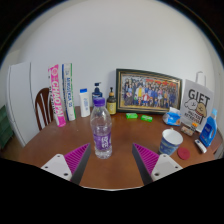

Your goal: Pour water

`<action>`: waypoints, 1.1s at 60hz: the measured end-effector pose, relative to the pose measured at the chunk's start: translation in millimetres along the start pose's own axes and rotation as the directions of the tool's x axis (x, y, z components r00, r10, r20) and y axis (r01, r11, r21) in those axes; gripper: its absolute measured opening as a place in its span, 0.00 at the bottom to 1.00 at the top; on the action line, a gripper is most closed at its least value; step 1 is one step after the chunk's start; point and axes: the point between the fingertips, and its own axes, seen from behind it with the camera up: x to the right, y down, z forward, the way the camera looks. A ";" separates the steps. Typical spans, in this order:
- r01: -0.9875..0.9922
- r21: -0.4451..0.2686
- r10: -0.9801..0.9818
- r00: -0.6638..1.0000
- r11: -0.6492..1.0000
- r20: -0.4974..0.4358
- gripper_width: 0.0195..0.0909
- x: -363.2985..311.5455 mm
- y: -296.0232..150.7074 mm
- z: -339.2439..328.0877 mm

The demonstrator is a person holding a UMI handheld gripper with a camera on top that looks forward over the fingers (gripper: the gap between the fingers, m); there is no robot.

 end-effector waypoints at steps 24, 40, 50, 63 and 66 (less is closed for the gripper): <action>-0.020 0.100 0.029 0.995 0.995 -0.094 0.58 -29.5 -8.3 140.5; -0.042 0.123 0.056 0.992 0.992 -0.114 0.20 -24.3 -9.9 143.8; -0.164 0.137 0.172 0.984 0.977 -0.053 0.20 -22.8 -40.0 128.1; -0.627 0.174 0.603 0.779 0.760 0.173 0.20 -7.8 -124.6 87.6; -0.727 0.163 0.689 0.685 0.667 0.236 0.20 2.1 -136.0 84.5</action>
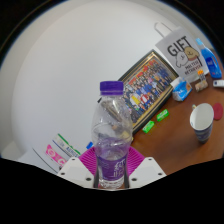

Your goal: Pour water

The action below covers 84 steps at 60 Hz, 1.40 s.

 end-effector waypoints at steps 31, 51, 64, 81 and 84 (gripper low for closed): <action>-0.930 -0.050 0.918 0.349 0.364 0.189 0.20 75.5 -68.2 4.4; -0.766 -0.085 0.770 0.635 0.637 0.054 0.20 71.6 -58.6 -4.7; -0.134 -0.026 0.133 0.991 0.991 -0.005 0.20 67.6 -131.9 -30.4; 0.543 0.018 -0.536 0.834 0.840 -0.133 0.20 143.1 -230.4 -68.0; 0.617 -0.006 -0.609 0.776 0.787 -0.164 0.20 171.0 -235.8 -69.5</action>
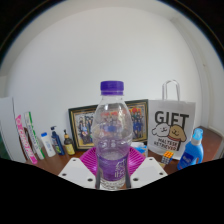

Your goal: Pour water

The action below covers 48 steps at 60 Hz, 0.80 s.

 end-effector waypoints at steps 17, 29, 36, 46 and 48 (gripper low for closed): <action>0.139 -0.144 -0.143 0.990 0.980 -0.013 0.20 79.5 129.4 16.5; 0.142 -0.169 -0.142 0.990 0.975 0.009 0.21 88.0 174.4 19.8; 0.123 -0.131 -0.124 0.992 0.984 -0.004 0.24 88.5 173.7 17.2; 0.140 -0.111 -0.142 0.990 0.984 -0.013 0.39 88.5 174.4 14.9; 0.140 -0.123 -0.143 0.990 0.983 -0.019 0.43 88.9 174.8 14.1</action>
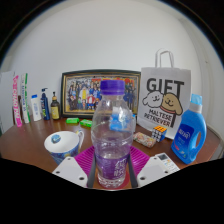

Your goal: Pour water

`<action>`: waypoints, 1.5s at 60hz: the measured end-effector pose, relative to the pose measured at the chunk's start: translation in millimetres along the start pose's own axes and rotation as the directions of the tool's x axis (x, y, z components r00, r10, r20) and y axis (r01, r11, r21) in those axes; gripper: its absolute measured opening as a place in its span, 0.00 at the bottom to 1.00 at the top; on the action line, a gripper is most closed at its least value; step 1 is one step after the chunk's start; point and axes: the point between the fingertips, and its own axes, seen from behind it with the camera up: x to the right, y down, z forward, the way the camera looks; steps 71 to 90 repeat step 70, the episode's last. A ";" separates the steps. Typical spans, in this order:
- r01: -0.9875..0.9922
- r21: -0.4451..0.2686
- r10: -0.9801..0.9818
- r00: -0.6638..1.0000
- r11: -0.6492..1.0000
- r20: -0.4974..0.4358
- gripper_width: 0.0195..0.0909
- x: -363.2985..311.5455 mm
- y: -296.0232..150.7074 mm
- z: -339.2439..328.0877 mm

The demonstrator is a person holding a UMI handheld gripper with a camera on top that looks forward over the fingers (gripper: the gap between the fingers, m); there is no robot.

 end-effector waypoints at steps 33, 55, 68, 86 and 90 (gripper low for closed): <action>-0.059 -0.278 0.003 0.980 0.959 -0.197 0.92 -93.3 -24.8 -193.9; -0.055 -0.271 0.005 0.983 0.961 -0.184 0.92 -211.2 -64.2 -291.8; -0.011 -0.269 -0.039 0.983 0.963 -0.180 0.93 -227.5 -67.7 -301.1; -0.015 -0.270 -0.033 0.984 0.963 -0.175 0.93 -231.3 -67.8 -301.1; -0.015 -0.270 -0.033 0.984 0.963 -0.175 0.93 -231.3 -67.8 -301.1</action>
